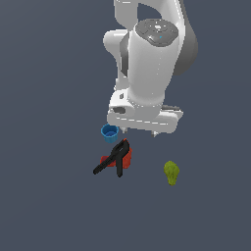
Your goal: Pick up a designated object from a clutter of objects.
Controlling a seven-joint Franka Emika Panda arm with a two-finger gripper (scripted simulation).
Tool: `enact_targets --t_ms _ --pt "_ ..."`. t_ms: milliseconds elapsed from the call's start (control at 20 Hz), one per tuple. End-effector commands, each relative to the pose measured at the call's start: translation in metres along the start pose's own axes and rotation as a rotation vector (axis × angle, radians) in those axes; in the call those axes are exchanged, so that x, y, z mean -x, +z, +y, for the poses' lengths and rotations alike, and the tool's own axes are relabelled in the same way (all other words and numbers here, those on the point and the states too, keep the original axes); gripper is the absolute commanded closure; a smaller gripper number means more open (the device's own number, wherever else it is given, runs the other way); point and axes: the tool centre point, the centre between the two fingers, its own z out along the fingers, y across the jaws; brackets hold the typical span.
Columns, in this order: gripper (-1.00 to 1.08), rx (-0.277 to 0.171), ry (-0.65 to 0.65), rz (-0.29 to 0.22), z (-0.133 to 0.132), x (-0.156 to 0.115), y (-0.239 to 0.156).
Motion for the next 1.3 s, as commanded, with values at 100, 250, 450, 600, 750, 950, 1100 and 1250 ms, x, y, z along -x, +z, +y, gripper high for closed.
enact_targets --t_ms 100,250,450,600,750,950,1100,1250 --pt "-0.92 0.001 0.063 0.005 -0.035 -0.016 0.031" --pt "-0.92 -0.001 0.106 0.007 -0.059 -0.025 0.053" --pt "-0.92 -0.004 0.163 0.011 -0.091 -0.033 0.084" --pt "-0.92 -0.007 0.202 0.012 -0.113 -0.036 0.106" --pt "-0.92 -0.01 0.235 0.013 -0.131 -0.037 0.124" --pt "-0.92 -0.014 0.268 0.013 -0.149 -0.038 0.144" --pt "-0.92 -0.016 0.285 0.013 -0.158 -0.037 0.154" --pt "-0.92 -0.017 0.295 0.013 -0.163 -0.037 0.16"
